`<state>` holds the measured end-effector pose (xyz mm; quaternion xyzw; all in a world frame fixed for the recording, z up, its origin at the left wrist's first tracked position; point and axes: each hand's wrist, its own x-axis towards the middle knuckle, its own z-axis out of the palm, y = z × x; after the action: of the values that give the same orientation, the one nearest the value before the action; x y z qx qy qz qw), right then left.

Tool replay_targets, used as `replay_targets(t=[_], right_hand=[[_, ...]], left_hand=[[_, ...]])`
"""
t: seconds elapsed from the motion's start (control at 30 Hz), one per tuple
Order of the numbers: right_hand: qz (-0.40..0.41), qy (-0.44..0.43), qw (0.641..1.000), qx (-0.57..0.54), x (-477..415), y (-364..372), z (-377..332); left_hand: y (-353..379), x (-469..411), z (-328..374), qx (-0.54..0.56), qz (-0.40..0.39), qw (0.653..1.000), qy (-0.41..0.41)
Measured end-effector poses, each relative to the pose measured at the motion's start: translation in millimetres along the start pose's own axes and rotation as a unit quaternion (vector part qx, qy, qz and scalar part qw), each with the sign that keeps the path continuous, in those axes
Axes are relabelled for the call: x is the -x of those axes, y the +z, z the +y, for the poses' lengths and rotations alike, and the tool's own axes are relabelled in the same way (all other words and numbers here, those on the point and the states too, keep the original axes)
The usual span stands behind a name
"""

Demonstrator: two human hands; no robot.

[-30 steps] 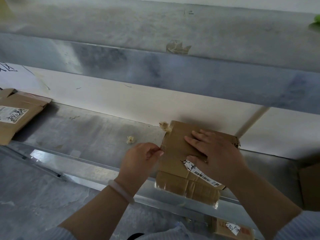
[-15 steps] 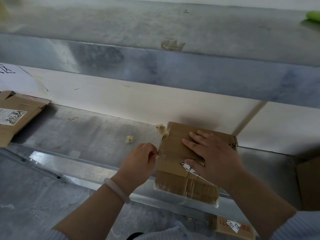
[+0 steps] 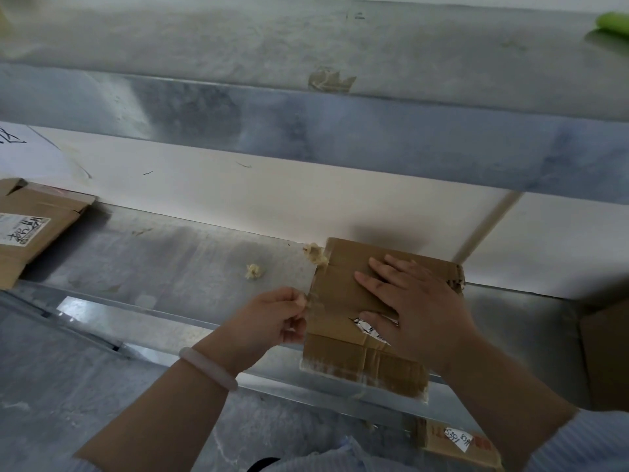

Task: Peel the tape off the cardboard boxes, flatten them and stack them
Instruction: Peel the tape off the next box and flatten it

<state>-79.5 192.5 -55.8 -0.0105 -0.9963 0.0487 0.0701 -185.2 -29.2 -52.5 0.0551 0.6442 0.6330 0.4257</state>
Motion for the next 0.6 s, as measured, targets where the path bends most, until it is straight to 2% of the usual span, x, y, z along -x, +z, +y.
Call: replay_targets(t=[0.07,0.17,0.23,0.3,0.33,0.47,0.53,0.6], right_hand=[[0.001,0.001,1.000,0.001,0.0,0.7,0.6],[0.005,0.002,1.000,-0.004,-0.6,0.8,0.6],[0.003,0.000,1.000,-0.005,-0.8,1.3,0.9],[0.008,-0.002,1.000,-0.001,-0.4,1.6,0.6],[0.015,-0.002,1.000,0.001,0.1,1.7,0.1],[0.032,-0.006,0.999,0.005,1.4,2.0,-0.7],[0.034,-0.008,0.999,0.009,1.6,2.6,-0.4],[0.032,-0.008,0.999,0.013,1.1,2.7,-0.4]], left_hand=[[0.9,4.4,0.4,0.087,-0.029,0.996,0.012],[7.1,5.0,-2.0,0.128,0.001,0.991,0.036],[8.1,1.2,-4.3,0.015,0.065,0.994,0.083],[4.7,-3.4,-5.1,-0.152,0.138,0.967,0.150],[2.7,-5.0,-4.2,-0.200,0.158,0.950,0.181],[3.1,-3.2,-0.8,-0.278,0.170,0.905,0.273],[1.7,-2.2,2.1,-0.354,0.158,0.862,0.326],[-2.4,-2.5,5.6,-0.444,0.146,0.798,0.381]])
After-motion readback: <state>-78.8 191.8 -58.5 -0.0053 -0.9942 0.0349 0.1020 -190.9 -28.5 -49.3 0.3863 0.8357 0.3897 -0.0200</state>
